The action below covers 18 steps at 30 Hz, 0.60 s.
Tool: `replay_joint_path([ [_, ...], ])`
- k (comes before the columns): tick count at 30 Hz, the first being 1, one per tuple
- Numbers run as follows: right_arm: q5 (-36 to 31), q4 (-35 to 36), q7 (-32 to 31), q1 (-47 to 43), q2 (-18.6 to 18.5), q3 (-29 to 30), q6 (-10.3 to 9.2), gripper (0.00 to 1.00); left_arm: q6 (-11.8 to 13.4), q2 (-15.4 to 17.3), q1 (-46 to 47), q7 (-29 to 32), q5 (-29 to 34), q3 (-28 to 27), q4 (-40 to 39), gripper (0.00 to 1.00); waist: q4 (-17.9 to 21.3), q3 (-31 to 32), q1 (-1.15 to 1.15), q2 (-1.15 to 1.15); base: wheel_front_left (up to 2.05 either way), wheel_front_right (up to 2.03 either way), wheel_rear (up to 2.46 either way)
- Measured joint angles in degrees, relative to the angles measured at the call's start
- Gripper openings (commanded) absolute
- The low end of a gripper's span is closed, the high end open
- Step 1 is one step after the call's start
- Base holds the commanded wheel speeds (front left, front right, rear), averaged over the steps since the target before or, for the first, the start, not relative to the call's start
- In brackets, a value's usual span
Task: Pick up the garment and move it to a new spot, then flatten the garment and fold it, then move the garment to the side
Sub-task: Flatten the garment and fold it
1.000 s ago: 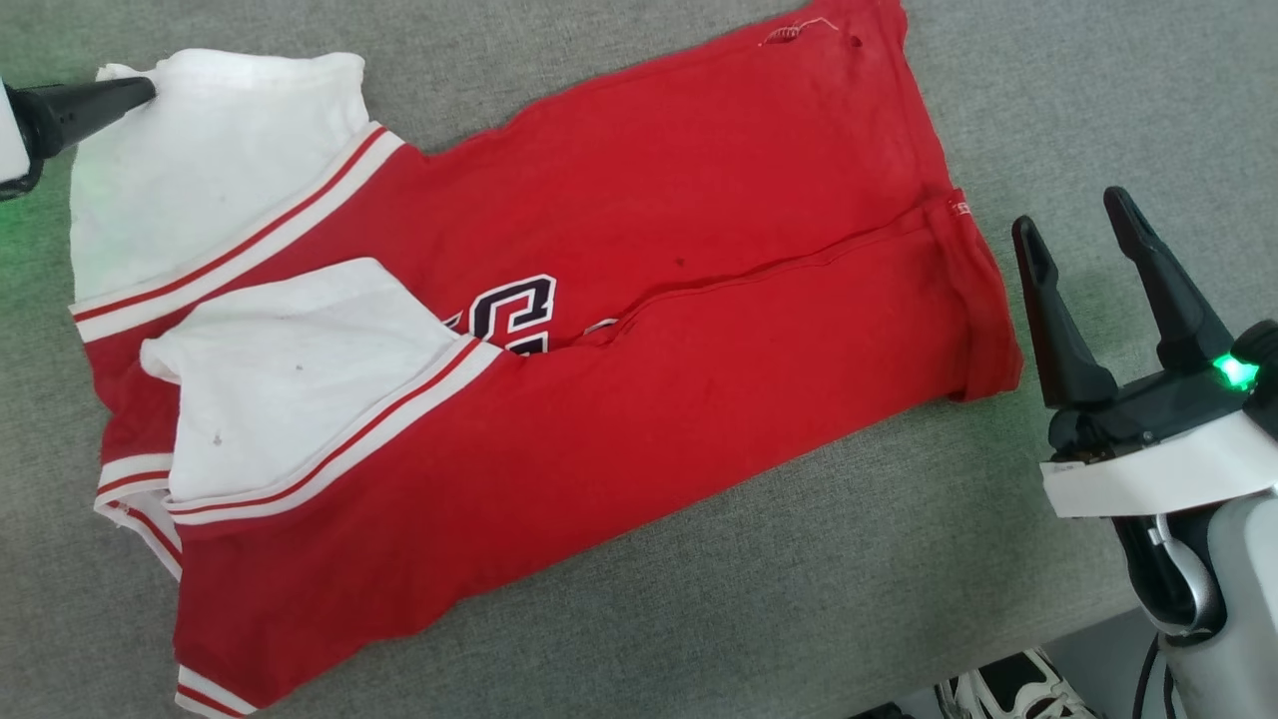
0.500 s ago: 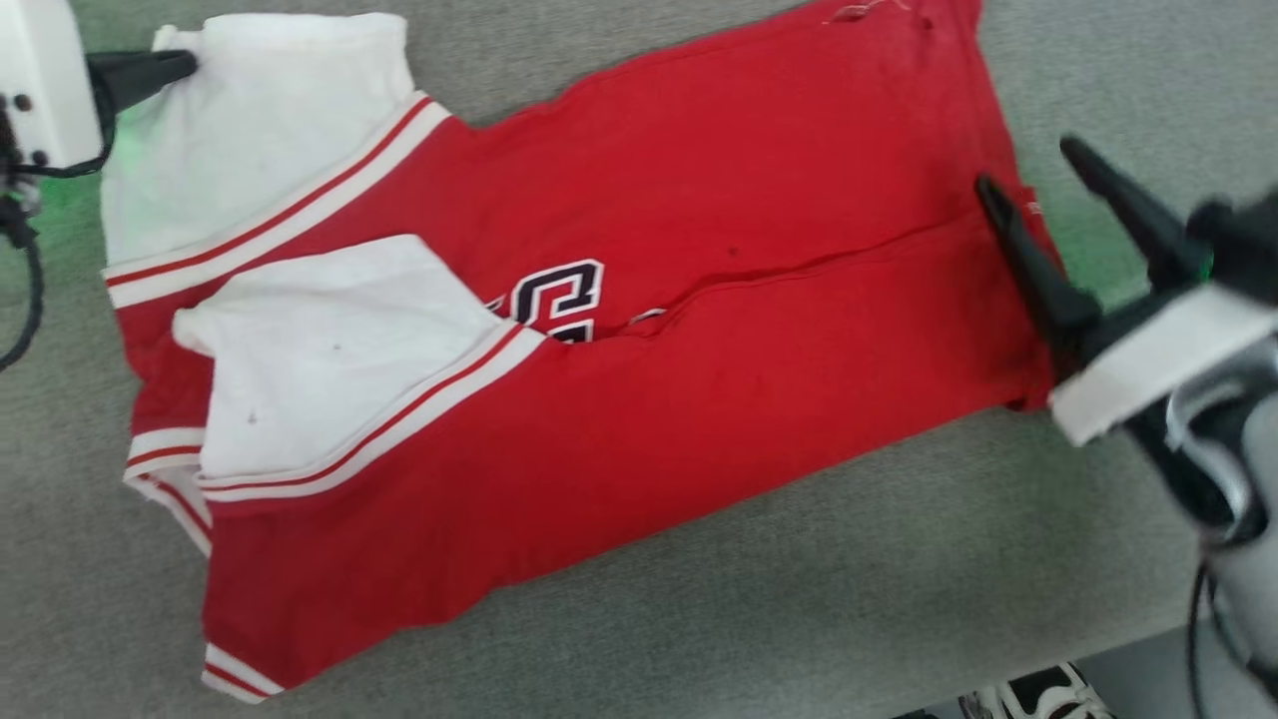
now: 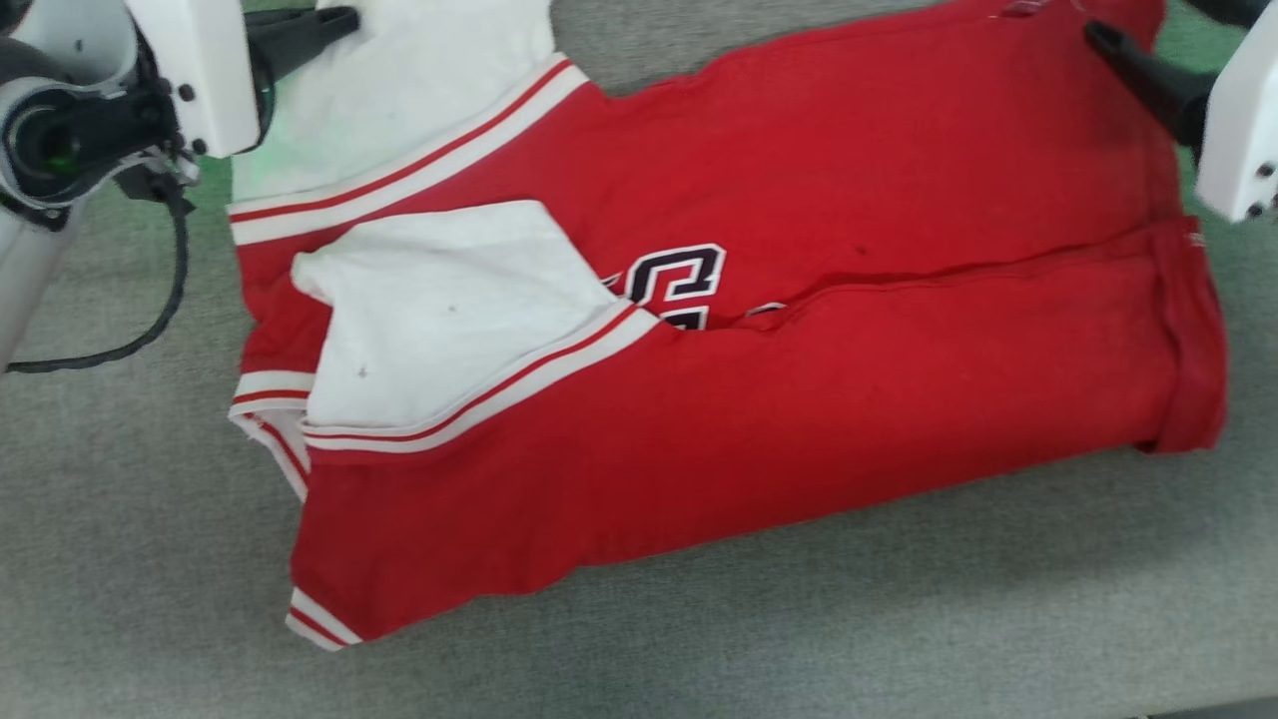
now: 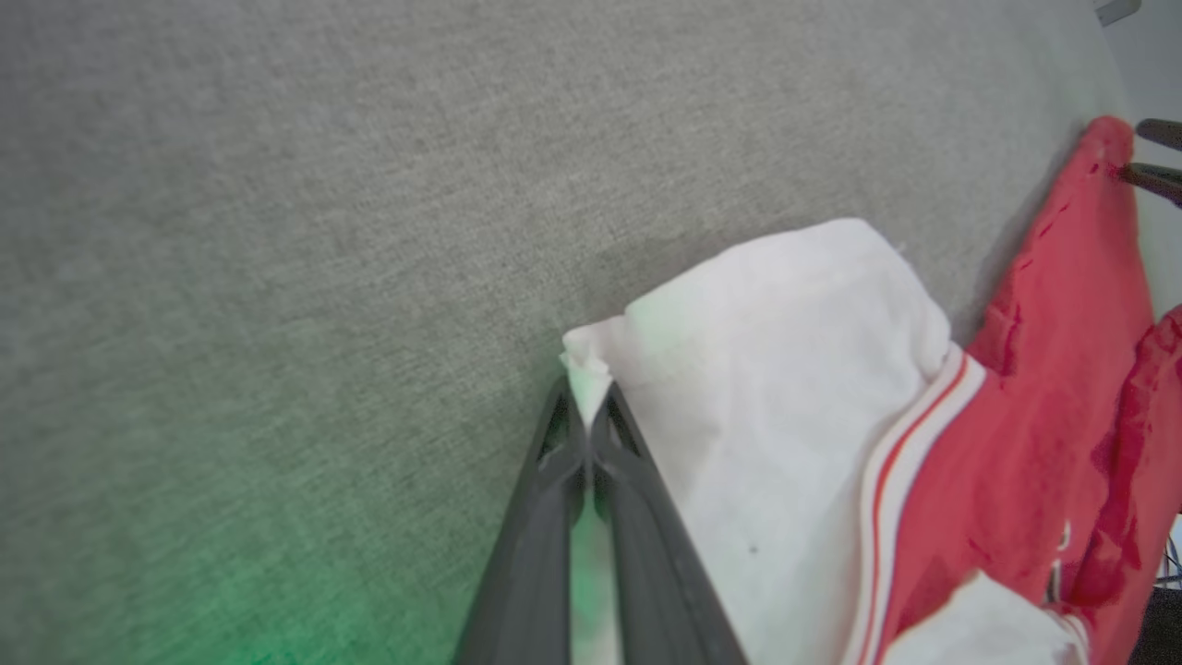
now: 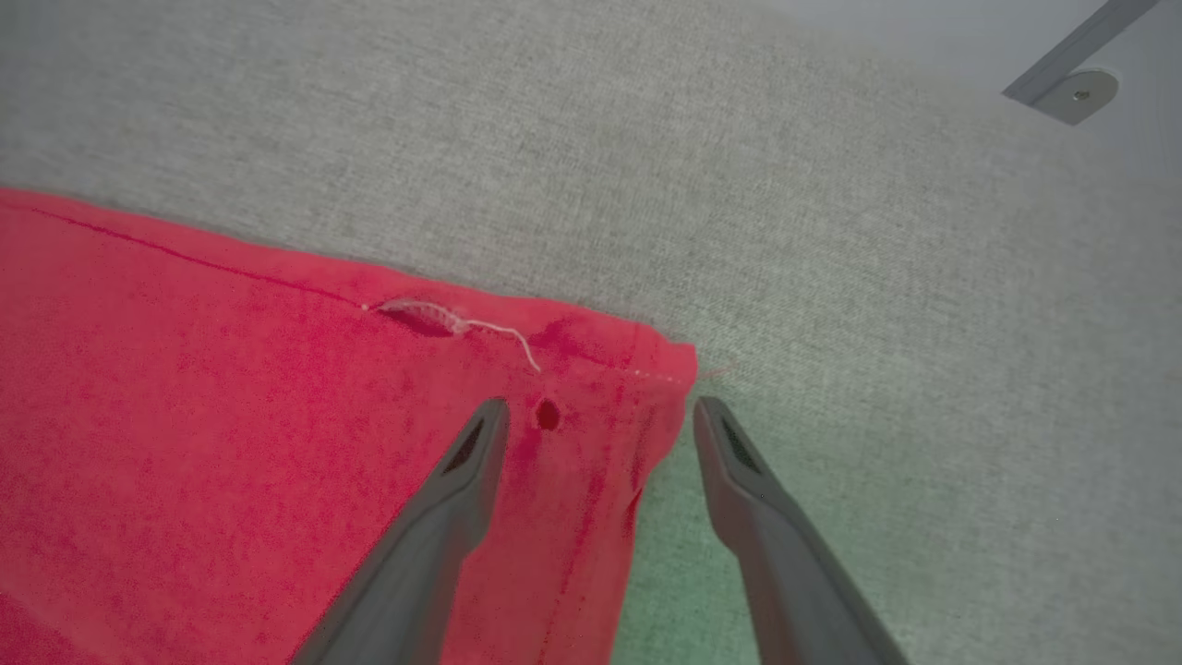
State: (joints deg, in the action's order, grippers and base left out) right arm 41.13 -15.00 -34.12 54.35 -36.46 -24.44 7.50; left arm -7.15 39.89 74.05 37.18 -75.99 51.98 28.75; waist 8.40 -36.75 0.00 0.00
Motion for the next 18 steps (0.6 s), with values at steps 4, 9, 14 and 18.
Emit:
replay_joint_path([
  [4,1.44,-3.23,-4.91,2.69,-0.30,-1.55,0.00,1.00,-0.18,-0.83,0.41,-1.44,0.42,0.87,-1.42,0.00,-1.60,-0.56,0.00,0.00,0.00,0.00,0.00],
  [9,1.79,-6.53,-7.09,5.29,0.14,-1.63,0.00,1.00,-0.18,-0.75,0.92,-2.19,0.41,1.99,-3.55,0.00,-2.48,-1.19,0.00,0.00,0.00,0.00,0.00],
  [14,2.47,-7.73,-8.66,6.89,0.24,-2.89,0.00,0.04,-0.18,-0.85,1.30,-3.00,0.40,3.09,-4.83,0.00,-3.04,-1.45,0.00,0.00,0.00,0.00,0.00],
  [18,3.14,-7.19,-6.62,6.84,-0.11,-3.63,0.01,0.00,-0.18,-2.01,1.20,-5.42,0.30,4.00,-5.12,0.00,-3.40,-0.79,0.00,0.00,0.00,0.00,0.00],
])
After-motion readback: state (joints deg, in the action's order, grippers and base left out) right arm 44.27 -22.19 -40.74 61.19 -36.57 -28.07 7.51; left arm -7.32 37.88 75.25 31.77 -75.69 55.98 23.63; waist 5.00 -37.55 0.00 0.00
